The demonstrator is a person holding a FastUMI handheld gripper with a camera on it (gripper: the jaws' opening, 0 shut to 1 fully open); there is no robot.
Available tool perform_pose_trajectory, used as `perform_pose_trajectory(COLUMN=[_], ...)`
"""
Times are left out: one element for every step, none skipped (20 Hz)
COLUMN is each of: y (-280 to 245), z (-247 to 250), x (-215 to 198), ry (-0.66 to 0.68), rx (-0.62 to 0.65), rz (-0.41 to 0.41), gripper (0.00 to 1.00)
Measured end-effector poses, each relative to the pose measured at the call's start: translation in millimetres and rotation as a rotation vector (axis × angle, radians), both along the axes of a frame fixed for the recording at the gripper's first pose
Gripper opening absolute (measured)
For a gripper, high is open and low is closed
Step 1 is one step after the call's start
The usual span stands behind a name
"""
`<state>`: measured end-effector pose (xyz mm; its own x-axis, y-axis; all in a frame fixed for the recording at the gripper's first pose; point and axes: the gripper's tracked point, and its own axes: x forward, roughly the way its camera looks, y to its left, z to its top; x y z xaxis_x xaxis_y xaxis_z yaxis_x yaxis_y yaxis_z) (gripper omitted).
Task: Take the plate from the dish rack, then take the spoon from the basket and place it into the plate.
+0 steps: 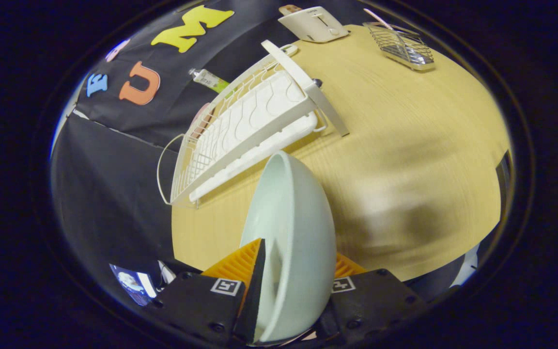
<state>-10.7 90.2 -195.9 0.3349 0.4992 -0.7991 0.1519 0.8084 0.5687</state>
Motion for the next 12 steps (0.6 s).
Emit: perform_pose_trajectory(y=[-1.6, -4.4, -6.6, -8.8, -11.2, -14.3, -15.3, -16.4, -16.2, -16.1, -16.4, -18.1], z=[-1.4, -2.7, -4.3, -4.3, -4.6, -4.7, -5.1, -4.4, -3.8, -3.3, -2.0, 0.5], x=[0.1, 0.1, -1.1, -0.3, -0.9, 0.9, 2.9, 4.5, 6.5, 8.4, 8.3, 9.4], ry=[0.002, 0.006, 0.012, 0.014, 0.015, 0.012, 0.006, 0.002, -0.003, -0.010, -0.023, -0.052], rx=[0.005, 0.005, 0.005, 0.006, 0.005, 0.004, 0.006, 0.014, 0.023, 0.027, 0.016, -0.003], rz=[-0.004, -0.005, -0.006, -0.008, -0.010, -0.013, -0.016, -0.016, -0.019, -0.017, -0.007, 0.006], gripper=[0.57, 0.57, 0.57, 0.57, 0.58, 0.59, 0.60, 0.60, 0.63, 0.66, 0.66, 0.67])
